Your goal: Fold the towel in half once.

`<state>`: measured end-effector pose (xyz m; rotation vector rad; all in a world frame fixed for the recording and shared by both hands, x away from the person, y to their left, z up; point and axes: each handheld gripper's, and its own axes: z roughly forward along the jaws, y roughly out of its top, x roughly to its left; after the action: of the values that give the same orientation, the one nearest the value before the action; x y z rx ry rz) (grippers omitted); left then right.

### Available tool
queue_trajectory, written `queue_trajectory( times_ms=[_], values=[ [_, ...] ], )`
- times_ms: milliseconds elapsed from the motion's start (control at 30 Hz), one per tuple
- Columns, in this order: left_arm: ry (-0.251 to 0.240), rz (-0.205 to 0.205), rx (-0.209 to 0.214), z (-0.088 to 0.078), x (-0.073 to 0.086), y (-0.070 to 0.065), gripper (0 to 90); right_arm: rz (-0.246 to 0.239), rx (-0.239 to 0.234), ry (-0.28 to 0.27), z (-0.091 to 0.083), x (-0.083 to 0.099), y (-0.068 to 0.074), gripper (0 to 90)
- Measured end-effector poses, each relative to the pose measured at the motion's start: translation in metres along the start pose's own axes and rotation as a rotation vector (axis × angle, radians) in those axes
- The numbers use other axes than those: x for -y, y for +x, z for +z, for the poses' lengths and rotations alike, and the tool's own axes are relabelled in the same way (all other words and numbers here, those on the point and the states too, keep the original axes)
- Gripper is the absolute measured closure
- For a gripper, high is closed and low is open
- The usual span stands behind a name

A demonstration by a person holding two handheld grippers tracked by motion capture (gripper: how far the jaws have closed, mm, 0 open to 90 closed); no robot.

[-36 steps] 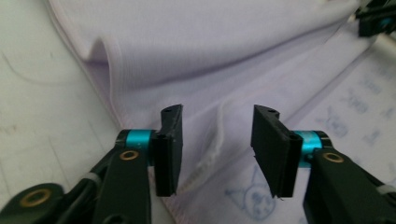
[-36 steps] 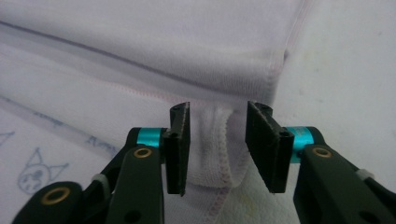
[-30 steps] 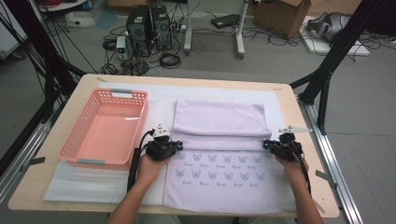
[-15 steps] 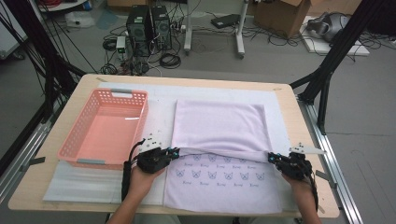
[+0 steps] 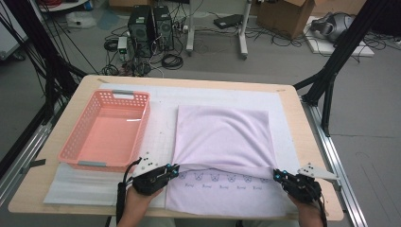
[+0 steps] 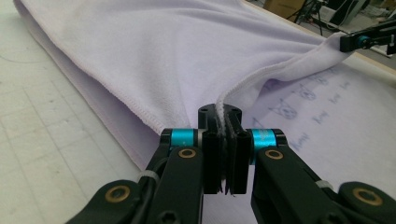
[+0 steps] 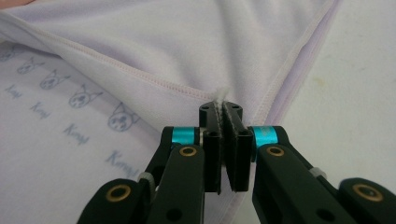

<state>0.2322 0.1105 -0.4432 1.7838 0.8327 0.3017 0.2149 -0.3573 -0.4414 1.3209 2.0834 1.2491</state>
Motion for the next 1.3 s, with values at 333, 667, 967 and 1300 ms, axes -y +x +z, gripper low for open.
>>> queue_trajectory(
  times_ms=[333,667,967,1300],
  values=[
    [0.007,0.014,0.028,-0.011,0.004,-0.011,86.7,0.024,0.013,0.0,-0.022,0.015,0.006,86.5],
    [0.021,0.008,0.036,-0.02,0.01,-0.016,86.7,0.01,-0.015,-0.006,-0.031,0.017,0.011,86.5],
    [0.024,0.012,0.067,-0.036,0.017,-0.027,86.7,-0.017,-0.042,-0.017,-0.05,0.023,0.02,86.5],
    [-0.011,-0.099,0.086,-0.046,0.018,-0.021,49.8,0.026,-0.067,0.0,-0.061,0.032,0.022,64.0]
  ],
)
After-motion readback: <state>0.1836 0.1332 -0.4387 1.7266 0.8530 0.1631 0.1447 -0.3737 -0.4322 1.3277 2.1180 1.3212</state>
